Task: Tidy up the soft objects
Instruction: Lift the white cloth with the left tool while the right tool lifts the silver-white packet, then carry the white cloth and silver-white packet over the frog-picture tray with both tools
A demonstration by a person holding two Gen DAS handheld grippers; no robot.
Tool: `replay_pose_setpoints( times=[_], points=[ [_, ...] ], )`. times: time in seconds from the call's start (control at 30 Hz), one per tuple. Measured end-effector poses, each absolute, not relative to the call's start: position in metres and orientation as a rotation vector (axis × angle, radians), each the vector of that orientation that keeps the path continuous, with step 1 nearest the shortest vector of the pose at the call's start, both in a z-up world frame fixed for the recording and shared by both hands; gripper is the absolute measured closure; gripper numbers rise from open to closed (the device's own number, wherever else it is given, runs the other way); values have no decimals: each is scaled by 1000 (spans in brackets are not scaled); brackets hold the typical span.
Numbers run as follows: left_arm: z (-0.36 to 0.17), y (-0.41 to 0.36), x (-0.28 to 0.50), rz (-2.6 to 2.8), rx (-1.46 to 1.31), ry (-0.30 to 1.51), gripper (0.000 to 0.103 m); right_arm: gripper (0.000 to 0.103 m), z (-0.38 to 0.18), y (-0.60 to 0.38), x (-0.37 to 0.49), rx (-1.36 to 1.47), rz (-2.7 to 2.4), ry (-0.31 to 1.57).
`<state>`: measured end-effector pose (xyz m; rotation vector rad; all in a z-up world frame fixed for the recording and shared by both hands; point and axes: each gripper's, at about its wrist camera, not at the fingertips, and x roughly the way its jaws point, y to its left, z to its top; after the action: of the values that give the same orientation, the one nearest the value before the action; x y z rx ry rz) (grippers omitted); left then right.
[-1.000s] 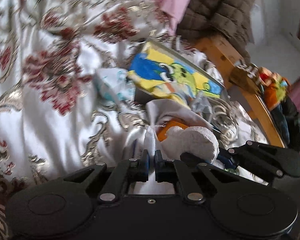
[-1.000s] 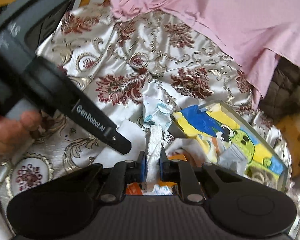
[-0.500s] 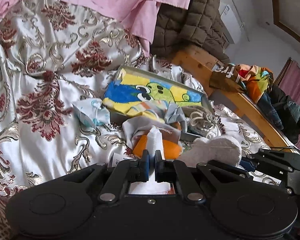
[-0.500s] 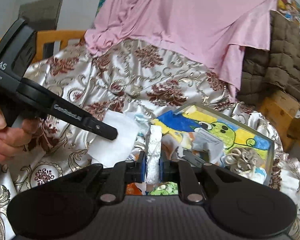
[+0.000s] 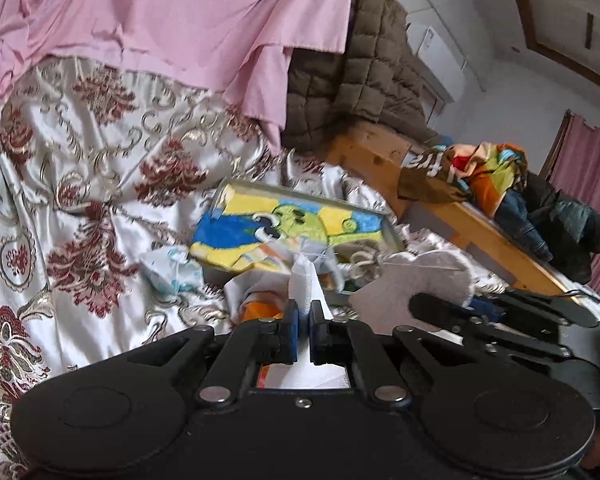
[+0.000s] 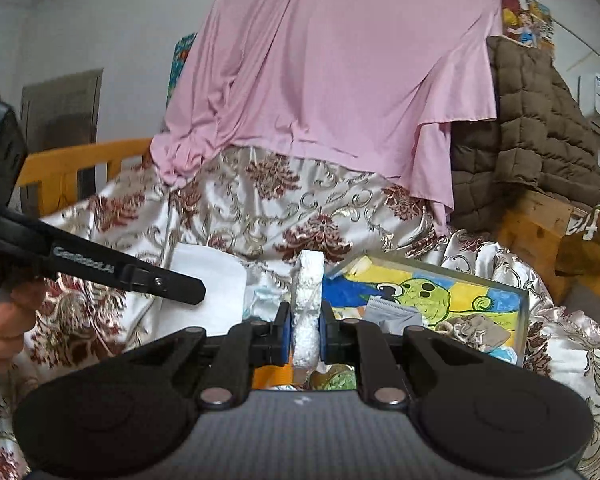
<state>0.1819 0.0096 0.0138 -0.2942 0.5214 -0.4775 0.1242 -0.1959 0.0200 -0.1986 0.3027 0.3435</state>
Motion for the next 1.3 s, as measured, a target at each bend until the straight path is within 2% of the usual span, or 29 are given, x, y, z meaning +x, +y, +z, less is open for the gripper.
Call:
replay_pose_setpoints(
  times=[0.43,0.67,0.9,1.3],
  points=[
    [38,-14,151,-429,-229,450,99,88,29,-226,111,-117,317,240],
    [48,-32,165,-428,-244,451,98,88,28,-252,117,-65,273,223],
    [55,-70,209,-438,-260,453,98,88,27,-283,163,28,239,182],
    [64,-150,333,-444,-172,464,98,88,13,-340,265,321,187,185]
  ],
)
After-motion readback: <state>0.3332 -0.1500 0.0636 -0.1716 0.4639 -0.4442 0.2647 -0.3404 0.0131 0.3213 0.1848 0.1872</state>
